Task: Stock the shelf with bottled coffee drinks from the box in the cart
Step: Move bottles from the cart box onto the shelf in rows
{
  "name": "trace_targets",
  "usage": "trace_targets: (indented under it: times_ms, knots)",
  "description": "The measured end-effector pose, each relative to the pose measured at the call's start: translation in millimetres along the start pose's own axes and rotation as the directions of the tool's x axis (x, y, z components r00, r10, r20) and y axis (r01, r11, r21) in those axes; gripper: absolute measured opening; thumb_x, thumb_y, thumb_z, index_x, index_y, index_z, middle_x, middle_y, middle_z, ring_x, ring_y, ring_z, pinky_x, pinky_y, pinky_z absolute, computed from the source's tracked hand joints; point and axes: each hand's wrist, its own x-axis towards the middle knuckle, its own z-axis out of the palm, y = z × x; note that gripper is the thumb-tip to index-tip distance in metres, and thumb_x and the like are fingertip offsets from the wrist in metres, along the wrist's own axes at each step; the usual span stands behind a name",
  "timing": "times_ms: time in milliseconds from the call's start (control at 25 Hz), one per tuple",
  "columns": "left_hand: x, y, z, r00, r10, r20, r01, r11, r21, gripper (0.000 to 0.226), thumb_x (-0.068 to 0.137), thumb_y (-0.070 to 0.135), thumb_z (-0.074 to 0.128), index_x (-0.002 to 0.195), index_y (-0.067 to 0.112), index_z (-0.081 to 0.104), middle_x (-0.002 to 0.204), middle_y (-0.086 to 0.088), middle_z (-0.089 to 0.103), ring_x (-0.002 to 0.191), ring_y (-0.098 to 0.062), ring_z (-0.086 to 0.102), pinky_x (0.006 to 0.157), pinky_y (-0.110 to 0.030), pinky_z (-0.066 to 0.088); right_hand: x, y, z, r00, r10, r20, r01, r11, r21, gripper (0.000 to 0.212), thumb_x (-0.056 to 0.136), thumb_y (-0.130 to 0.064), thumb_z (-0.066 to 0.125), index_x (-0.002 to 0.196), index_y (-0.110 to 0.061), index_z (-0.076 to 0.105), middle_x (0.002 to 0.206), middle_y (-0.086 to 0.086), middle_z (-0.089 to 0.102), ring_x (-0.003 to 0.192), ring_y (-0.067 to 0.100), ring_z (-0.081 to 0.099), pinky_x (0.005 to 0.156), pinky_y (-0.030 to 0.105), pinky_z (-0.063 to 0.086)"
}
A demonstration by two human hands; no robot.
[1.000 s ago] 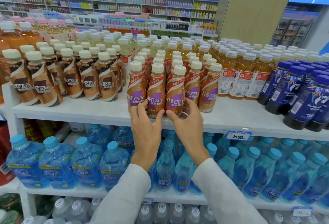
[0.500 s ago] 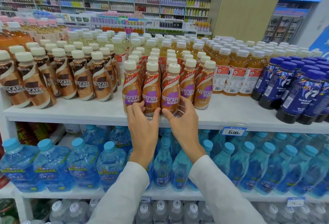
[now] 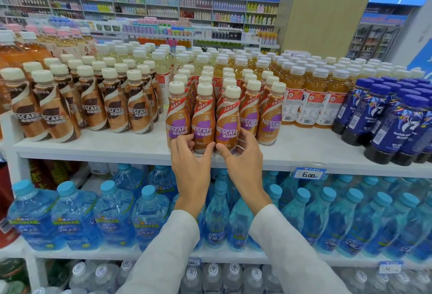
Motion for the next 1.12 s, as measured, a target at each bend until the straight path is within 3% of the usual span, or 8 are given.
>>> trace_targets:
  times_ms: [160, 280, 360, 480, 680, 880, 1000, 1120]
  knots:
    - [-1, 0, -2, 1.000, -0.012, 0.023, 0.012, 1.000, -0.013, 0.051, 0.082, 0.039, 0.085, 0.119, 0.024, 0.053, 0.108, 0.007, 0.053, 0.099, -0.011, 0.055, 0.083, -0.030, 0.055, 0, -1, -1, 1.000, 0.015, 0.026, -0.015, 1.000, 0.018, 0.066, 0.083, -0.037, 0.083, 0.139, -0.029, 0.049, 0.129, -0.011, 0.060, 0.117, 0.003, 0.059, 0.099, 0.027, 0.054]
    - [-5, 0, -11, 0.997, -0.017, 0.073, 0.019, 0.999, -0.031, 0.050, 0.084, 0.039, 0.083, 0.123, 0.027, 0.054, 0.111, 0.012, 0.053, 0.103, -0.006, 0.057, 0.089, -0.026, 0.054, -6, -1, -9, 0.999, 0.040, 0.037, -0.042, 0.997, 0.064, 0.074, 0.084, -0.034, 0.083, 0.147, -0.028, 0.044, 0.139, -0.009, 0.056, 0.125, 0.004, 0.055, 0.104, 0.020, 0.047]
    - [-15, -3, -25, 0.994, -0.032, 0.106, 0.035, 0.999, -0.028, 0.046, 0.087, 0.037, 0.081, 0.125, 0.030, 0.056, 0.113, 0.015, 0.055, 0.107, -0.003, 0.058, 0.092, -0.020, 0.051, -21, 1, -19, 0.997, 0.062, 0.036, -0.065, 0.995, 0.070, 0.068, 0.088, -0.032, 0.079, 0.147, -0.026, 0.046, 0.141, -0.010, 0.055, 0.125, 0.003, 0.054, 0.101, 0.015, 0.045]
    - [-44, -7, -58, 0.989, -0.090, 0.119, 0.093, 0.996, -0.020, 0.037, 0.091, 0.037, 0.076, 0.123, 0.036, 0.058, 0.116, 0.022, 0.060, 0.112, 0.000, 0.059, 0.092, -0.016, 0.051, -55, 9, -31, 0.994, 0.076, 0.085, -0.085, 0.990, 0.114, 0.058, 0.092, -0.031, 0.075, 0.145, -0.026, 0.051, 0.137, -0.016, 0.057, 0.121, -0.002, 0.056, 0.100, 0.019, 0.047]
    - [-125, -24, -130, 0.953, -0.304, -0.022, 0.305, 0.950, 0.071, 0.028, 0.095, 0.033, 0.073, 0.121, 0.026, 0.068, 0.113, 0.017, 0.069, 0.106, -0.002, 0.065, 0.092, -0.027, 0.054, -128, 33, -33, 0.951, 0.082, 0.299, -0.148, 0.968, 0.204, 0.039, 0.095, -0.026, 0.071, 0.133, -0.024, 0.063, 0.130, -0.018, 0.065, 0.122, -0.004, 0.058, 0.102, 0.020, 0.045]
    - [-222, -32, -212, 0.846, -0.486, -0.218, 0.517, 0.849, 0.110, 0.019, 0.095, 0.040, 0.068, 0.114, 0.036, 0.068, 0.109, 0.018, 0.073, 0.100, 0.002, 0.067, 0.084, -0.015, 0.051, -213, 62, -9, 0.765, 0.163, 0.623, -0.296, 0.948, 0.115, 0.028, 0.096, -0.023, 0.069, 0.124, -0.026, 0.066, 0.127, -0.014, 0.067, 0.120, 0.003, 0.061, 0.102, 0.028, 0.047]
    - [-269, -36, -261, 0.754, -0.530, -0.387, 0.609, 0.785, 0.112, 0.016, 0.094, 0.043, 0.066, 0.110, 0.038, 0.069, 0.101, 0.023, 0.074, 0.097, 0.005, 0.067, 0.080, -0.010, 0.048, -268, 64, 17, 0.614, 0.179, 0.769, -0.324, 0.945, 0.038, 0.023, 0.097, -0.020, 0.067, 0.118, -0.029, 0.064, 0.121, -0.006, 0.069, 0.116, 0.016, 0.064, 0.093, 0.022, 0.047]
    - [-306, -40, -307, 0.656, -0.547, -0.520, 0.675, 0.733, 0.080, 0.020, 0.088, 0.051, 0.062, 0.105, 0.041, 0.067, 0.100, 0.029, 0.073, 0.097, 0.007, 0.067, 0.083, -0.012, 0.050, -314, 67, 46, 0.452, 0.238, 0.860, -0.360, 0.930, -0.068, 0.026, 0.097, -0.021, 0.066, 0.123, -0.019, 0.066, 0.125, 0.001, 0.069, 0.119, 0.021, 0.063, 0.102, 0.032, 0.048]
